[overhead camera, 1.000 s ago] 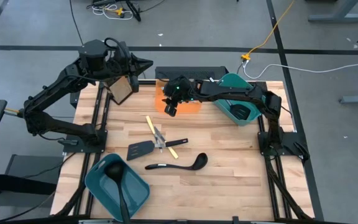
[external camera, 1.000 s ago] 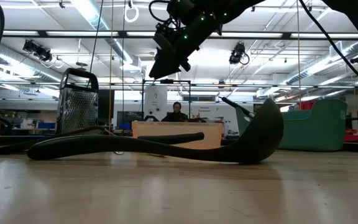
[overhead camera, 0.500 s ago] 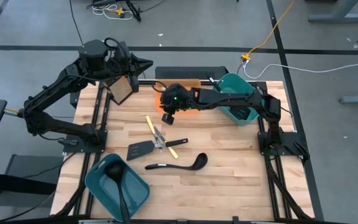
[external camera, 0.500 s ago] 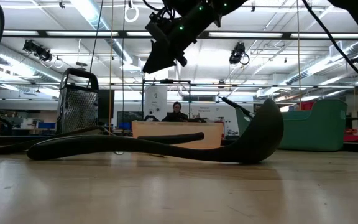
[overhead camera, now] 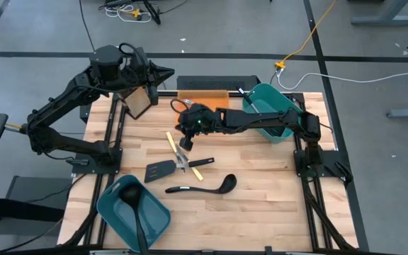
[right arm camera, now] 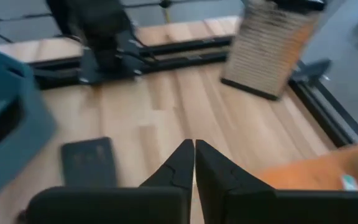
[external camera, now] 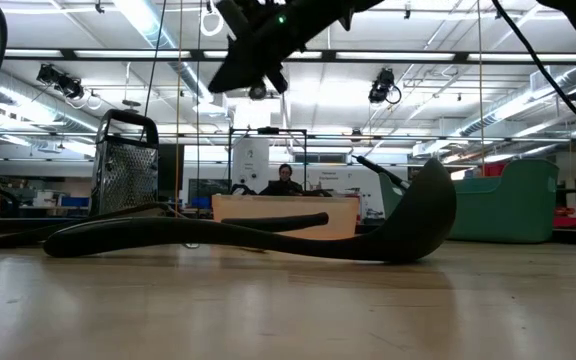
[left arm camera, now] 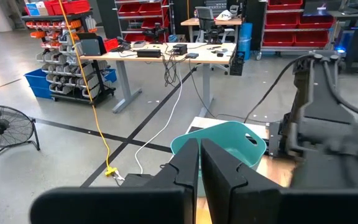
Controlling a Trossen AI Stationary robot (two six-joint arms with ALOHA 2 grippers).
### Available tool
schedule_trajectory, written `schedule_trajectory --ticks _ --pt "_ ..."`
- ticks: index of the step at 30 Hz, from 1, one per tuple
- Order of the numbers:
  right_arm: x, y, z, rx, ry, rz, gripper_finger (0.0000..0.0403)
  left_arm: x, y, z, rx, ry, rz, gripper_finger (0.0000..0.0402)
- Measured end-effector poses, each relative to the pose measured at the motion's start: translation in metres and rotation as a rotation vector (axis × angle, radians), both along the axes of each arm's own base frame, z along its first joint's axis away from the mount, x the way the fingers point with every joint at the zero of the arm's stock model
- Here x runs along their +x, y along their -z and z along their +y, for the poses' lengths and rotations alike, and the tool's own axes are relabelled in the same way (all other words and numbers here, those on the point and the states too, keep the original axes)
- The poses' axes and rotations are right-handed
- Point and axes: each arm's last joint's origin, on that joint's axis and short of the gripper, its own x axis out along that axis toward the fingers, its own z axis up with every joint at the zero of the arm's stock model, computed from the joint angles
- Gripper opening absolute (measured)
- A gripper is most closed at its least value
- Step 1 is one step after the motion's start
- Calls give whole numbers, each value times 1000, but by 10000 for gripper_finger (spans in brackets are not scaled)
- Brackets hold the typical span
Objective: Pick & Place Kitchen Items
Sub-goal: Put the black spatula into the green bin
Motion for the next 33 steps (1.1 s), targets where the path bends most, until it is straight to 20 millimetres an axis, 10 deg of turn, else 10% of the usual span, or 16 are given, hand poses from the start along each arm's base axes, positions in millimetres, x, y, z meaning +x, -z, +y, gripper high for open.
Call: schedule_trajectory --ticks 21,33 --pt "-6 -17 28 -48 -39 -32 3 0 0 0 0 1 0 22" --pt "-52 -26 38 -13 -36 -170 1 0 0 0 0 1 0 22"
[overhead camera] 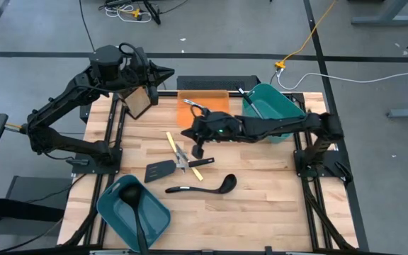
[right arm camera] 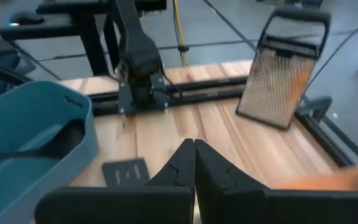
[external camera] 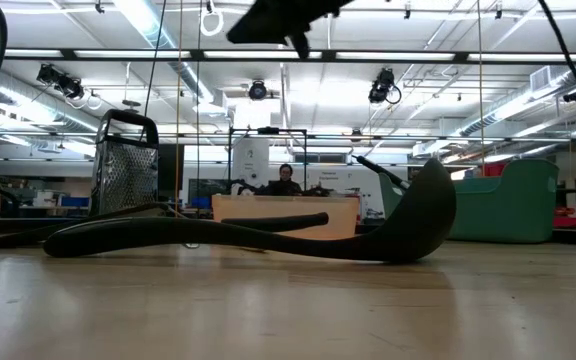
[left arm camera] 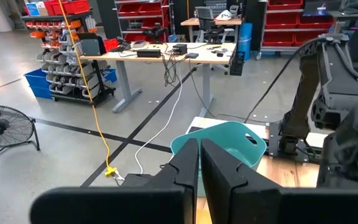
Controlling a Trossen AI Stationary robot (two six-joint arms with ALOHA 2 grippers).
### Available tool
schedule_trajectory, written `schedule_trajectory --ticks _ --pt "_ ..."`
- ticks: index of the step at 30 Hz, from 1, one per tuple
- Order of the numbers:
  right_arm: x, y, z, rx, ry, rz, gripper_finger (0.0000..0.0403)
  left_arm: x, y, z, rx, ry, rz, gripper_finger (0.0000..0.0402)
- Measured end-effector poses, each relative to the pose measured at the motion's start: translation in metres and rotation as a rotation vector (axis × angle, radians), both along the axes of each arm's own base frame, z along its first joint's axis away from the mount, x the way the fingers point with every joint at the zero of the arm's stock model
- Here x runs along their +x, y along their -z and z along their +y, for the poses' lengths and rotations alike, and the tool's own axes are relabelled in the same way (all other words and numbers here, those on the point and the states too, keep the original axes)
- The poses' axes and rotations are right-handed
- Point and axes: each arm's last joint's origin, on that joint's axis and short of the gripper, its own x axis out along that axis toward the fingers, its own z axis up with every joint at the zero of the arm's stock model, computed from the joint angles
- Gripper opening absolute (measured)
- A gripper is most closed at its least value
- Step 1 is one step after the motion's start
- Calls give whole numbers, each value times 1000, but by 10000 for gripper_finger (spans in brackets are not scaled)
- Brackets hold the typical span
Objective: Pick & Place Kitchen Items
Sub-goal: Put the black spatula into the green bin
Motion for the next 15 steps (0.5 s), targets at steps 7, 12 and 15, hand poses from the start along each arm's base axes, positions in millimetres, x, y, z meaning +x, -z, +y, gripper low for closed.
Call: schedule_trajectory --ticks 7,12,15 --pt "-42 10 -1 -10 51 12 1 0 0 0 0 0 0 22" --pt "-67 16 -2 -15 23 -32 2 0 0 0 1 0 -1 22" --pt "-81 21 -1 -5 -30 -85 3 0 0 0 0 1 -2 22"
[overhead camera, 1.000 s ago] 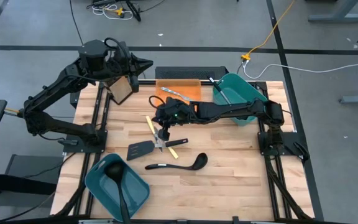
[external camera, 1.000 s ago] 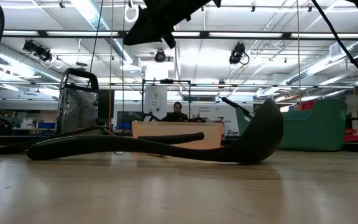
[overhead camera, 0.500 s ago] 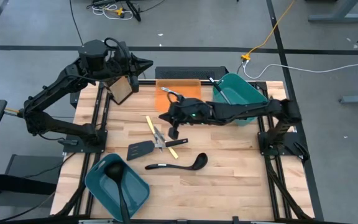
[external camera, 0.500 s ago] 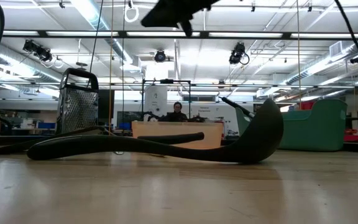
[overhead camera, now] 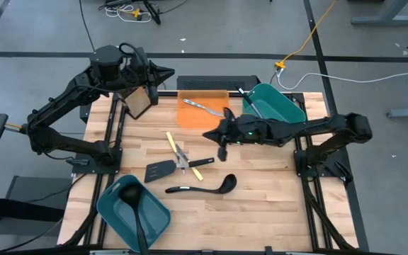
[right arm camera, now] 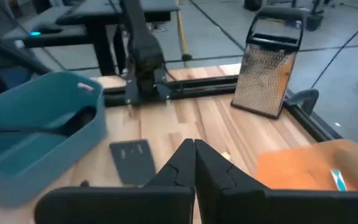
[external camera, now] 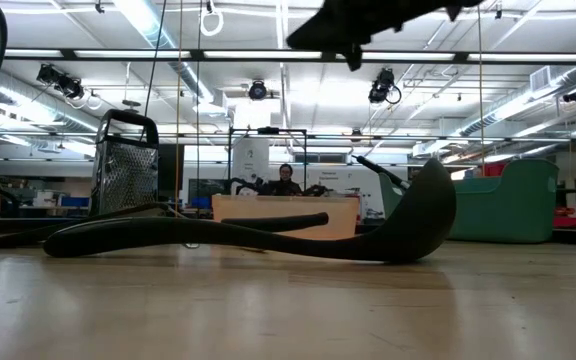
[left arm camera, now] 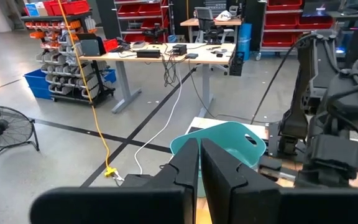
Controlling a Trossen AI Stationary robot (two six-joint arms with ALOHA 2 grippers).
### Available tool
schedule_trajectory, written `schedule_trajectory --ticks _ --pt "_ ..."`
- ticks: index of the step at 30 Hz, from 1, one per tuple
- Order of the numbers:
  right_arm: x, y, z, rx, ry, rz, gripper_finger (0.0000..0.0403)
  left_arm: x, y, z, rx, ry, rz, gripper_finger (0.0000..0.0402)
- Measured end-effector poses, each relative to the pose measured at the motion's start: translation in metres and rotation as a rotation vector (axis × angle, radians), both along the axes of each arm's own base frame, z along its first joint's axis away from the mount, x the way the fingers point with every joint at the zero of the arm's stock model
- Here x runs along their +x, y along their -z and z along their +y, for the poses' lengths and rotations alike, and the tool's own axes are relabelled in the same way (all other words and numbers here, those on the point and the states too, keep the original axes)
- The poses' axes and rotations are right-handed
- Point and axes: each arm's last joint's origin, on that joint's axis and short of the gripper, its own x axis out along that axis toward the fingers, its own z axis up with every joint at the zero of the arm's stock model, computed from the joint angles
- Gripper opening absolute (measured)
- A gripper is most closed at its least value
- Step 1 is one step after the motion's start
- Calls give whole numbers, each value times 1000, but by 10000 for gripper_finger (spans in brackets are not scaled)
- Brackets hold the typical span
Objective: Pick & Place Kitchen Items
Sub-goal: Put the black spatula into the green bin
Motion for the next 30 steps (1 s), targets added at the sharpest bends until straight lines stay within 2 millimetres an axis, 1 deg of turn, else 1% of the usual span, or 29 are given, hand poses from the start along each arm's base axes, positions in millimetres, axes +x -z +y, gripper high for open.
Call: schedule_trajectory --ticks 2,6,11,18,25,30 --pt "-8 1 0 3 -15 -51 3 0 0 0 0 1 0 22" --pt "-29 10 0 1 -18 -92 4 0 0 0 1 -1 -1 22" --pt "-54 24 0 2 -22 -112 5 0 0 0 1 0 -1 22" --pt "-83 44 2 49 -91 -170 5 0 0 0 1 1 -1 22" --pt "-108 64 3 59 -103 -206 5 0 0 0 1 0 -1 22" --pt "-122 75 4 15 -122 -208 6 0 0 0 1 -1 -1 22"
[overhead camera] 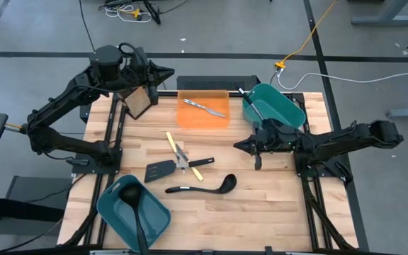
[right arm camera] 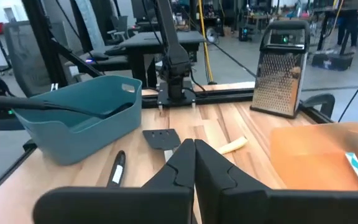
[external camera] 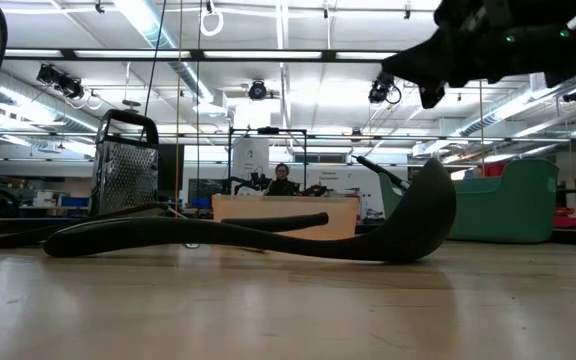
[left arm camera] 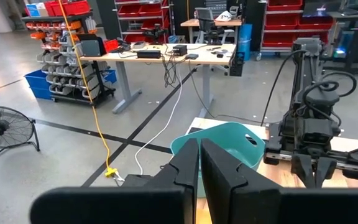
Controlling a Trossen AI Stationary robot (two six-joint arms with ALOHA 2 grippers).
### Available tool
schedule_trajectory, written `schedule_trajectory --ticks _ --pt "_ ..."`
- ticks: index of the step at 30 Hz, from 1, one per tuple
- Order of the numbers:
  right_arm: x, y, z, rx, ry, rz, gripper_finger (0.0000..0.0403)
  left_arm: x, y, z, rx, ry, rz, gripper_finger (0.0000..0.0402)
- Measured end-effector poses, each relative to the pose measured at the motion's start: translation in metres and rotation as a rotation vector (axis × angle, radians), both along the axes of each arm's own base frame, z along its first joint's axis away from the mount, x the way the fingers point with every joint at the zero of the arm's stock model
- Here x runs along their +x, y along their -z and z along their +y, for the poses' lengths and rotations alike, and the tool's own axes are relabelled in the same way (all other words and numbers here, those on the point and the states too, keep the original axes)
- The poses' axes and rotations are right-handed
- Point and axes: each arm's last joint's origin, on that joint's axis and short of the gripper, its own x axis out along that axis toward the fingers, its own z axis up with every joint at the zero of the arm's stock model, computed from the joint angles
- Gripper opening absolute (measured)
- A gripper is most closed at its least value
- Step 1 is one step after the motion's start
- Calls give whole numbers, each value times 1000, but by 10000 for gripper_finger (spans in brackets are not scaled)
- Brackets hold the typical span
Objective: Pick & Place Kitchen Items
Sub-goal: Put the black spatula into the green bin
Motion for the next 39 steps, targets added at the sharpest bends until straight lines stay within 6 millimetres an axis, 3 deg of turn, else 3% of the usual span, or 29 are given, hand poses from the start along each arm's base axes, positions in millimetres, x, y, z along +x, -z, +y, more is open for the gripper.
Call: schedule_trajectory --ticks 15,29,39 --pt "-41 29 2 0 -51 -36 6 0 0 0 0 0 0 22" --pt "-64 46 2 -21 -54 -83 6 0 0 0 0 0 0 22" --pt "-71 47 2 -23 -51 -112 6 0 0 0 0 0 0 22"
